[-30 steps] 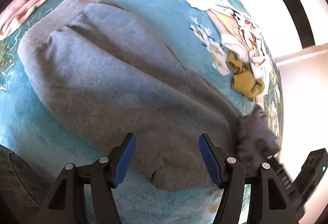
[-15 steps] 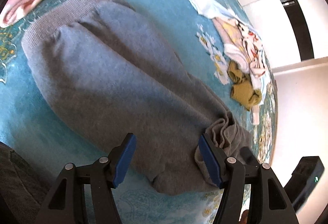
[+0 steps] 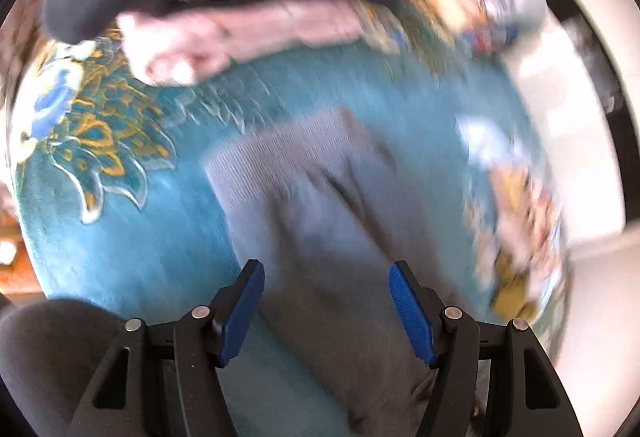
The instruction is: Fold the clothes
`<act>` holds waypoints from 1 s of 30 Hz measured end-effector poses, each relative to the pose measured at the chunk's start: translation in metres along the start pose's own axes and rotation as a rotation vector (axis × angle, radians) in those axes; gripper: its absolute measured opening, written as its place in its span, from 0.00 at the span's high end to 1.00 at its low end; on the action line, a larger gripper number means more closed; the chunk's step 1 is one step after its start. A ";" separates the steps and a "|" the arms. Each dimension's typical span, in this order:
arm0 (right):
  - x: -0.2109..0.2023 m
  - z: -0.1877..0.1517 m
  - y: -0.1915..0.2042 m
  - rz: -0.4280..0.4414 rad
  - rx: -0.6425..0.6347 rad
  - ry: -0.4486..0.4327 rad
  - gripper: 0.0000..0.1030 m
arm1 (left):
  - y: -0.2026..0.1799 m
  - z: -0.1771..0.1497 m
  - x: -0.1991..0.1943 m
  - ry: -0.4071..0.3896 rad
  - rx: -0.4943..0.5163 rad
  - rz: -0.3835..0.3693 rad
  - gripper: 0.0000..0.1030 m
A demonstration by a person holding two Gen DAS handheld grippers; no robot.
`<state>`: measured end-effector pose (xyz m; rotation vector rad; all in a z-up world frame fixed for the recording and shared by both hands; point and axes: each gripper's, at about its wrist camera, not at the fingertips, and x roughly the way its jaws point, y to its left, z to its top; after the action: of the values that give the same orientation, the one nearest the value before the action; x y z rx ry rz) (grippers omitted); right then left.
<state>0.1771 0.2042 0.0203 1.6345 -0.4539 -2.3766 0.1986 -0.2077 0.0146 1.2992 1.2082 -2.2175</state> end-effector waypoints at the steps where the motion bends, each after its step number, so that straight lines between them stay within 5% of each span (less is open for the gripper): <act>1: -0.006 0.002 -0.003 0.011 0.012 -0.015 0.52 | 0.005 0.005 0.000 -0.015 -0.015 0.026 0.33; 11: -0.007 0.001 -0.008 0.045 0.037 -0.001 0.52 | 0.049 0.038 0.050 0.118 -0.242 0.088 0.33; 19: 0.001 0.005 -0.011 0.058 0.054 0.000 0.52 | 0.042 0.047 0.073 0.103 -0.207 0.113 0.35; 22: -0.001 0.006 -0.013 0.057 0.062 -0.005 0.52 | 0.034 0.047 0.071 0.095 -0.159 0.085 0.49; 25: 0.000 0.005 -0.019 0.060 0.101 0.005 0.52 | 0.033 0.048 0.064 0.071 -0.158 0.042 0.78; 28: -0.004 0.004 -0.022 0.051 0.102 -0.002 0.52 | 0.033 0.046 0.051 0.031 -0.165 -0.002 0.85; 30: -0.008 0.005 -0.023 0.037 0.095 -0.012 0.52 | 0.017 0.041 0.036 -0.007 -0.081 -0.014 0.87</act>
<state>0.1752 0.2293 0.0205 1.6367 -0.6020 -2.3734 0.1654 -0.2452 -0.0144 1.2551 1.2942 -2.1576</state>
